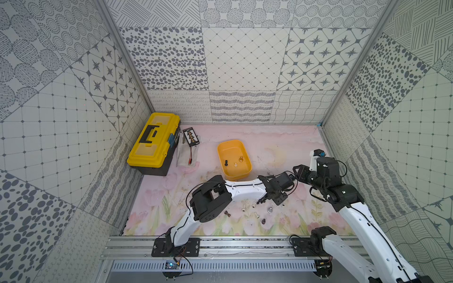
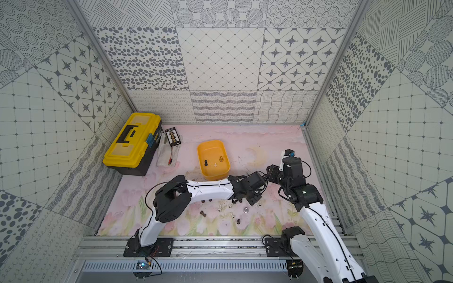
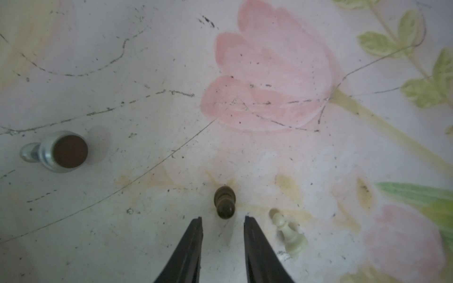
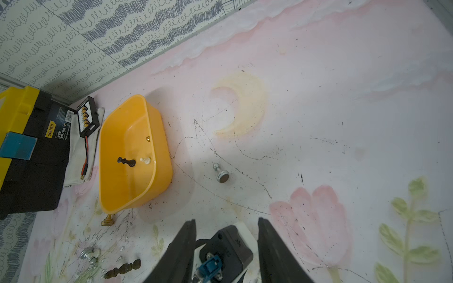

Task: Put the chess pieces into the storage box
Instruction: Pick up the chess piece at the center of the board.

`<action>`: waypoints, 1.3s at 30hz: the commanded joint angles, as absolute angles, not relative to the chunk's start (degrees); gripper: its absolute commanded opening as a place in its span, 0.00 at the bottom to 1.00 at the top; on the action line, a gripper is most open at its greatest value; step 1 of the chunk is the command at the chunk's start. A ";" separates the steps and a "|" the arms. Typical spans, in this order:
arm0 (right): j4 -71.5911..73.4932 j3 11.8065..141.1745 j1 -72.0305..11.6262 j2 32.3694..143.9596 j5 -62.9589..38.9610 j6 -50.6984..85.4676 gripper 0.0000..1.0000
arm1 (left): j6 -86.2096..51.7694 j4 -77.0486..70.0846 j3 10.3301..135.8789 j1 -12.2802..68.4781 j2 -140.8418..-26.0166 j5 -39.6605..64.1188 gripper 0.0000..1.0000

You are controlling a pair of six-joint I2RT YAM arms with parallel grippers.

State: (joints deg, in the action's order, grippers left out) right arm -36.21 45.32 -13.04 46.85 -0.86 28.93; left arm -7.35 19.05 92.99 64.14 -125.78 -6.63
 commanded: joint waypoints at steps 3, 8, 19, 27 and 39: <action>-34.89 46.45 -12.79 45.88 -0.97 28.04 0.47 | -7.47 17.77 91.50 64.34 -124.40 -5.69 0.35; -35.06 46.39 -12.83 45.87 -0.40 27.70 0.47 | -7.44 19.13 93.53 64.26 -126.72 -5.16 0.35; -35.33 46.79 -12.79 45.62 0.17 27.45 0.47 | -6.65 17.40 95.71 63.59 -128.87 -4.54 0.35; -35.85 47.01 -12.76 45.40 1.19 26.72 0.47 | -6.86 15.88 95.96 63.02 -129.79 -2.21 0.32; -36.03 47.17 -12.75 45.35 2.64 25.66 0.47 | -6.29 17.21 99.30 62.98 -130.63 -2.14 0.07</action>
